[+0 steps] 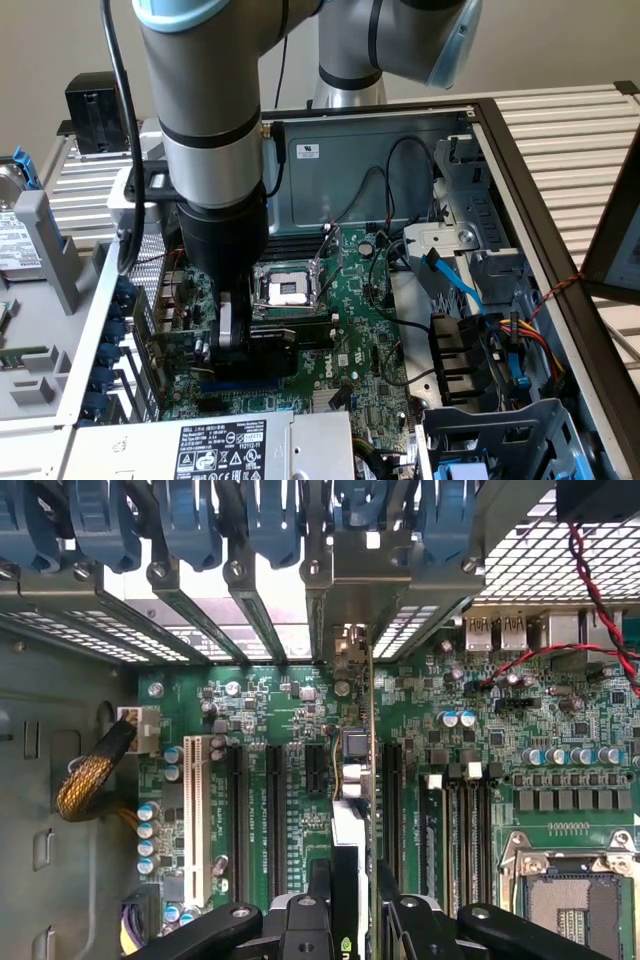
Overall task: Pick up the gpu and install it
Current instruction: 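Insert the gpu into the slot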
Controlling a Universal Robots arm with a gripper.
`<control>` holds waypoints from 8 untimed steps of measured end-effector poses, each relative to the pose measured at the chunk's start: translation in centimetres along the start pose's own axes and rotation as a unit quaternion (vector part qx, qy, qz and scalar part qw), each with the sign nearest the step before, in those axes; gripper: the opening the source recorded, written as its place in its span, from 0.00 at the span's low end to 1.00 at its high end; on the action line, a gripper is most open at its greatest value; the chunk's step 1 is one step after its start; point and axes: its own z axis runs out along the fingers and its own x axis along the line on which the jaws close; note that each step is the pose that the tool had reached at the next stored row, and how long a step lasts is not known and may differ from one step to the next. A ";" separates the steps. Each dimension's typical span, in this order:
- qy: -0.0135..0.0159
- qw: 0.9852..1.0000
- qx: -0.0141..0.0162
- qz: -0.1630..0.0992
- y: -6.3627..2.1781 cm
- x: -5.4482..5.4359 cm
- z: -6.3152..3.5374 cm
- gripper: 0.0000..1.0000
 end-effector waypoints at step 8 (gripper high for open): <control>0.000 1.000 0.000 0.000 0.03 0.0 0.03 0.27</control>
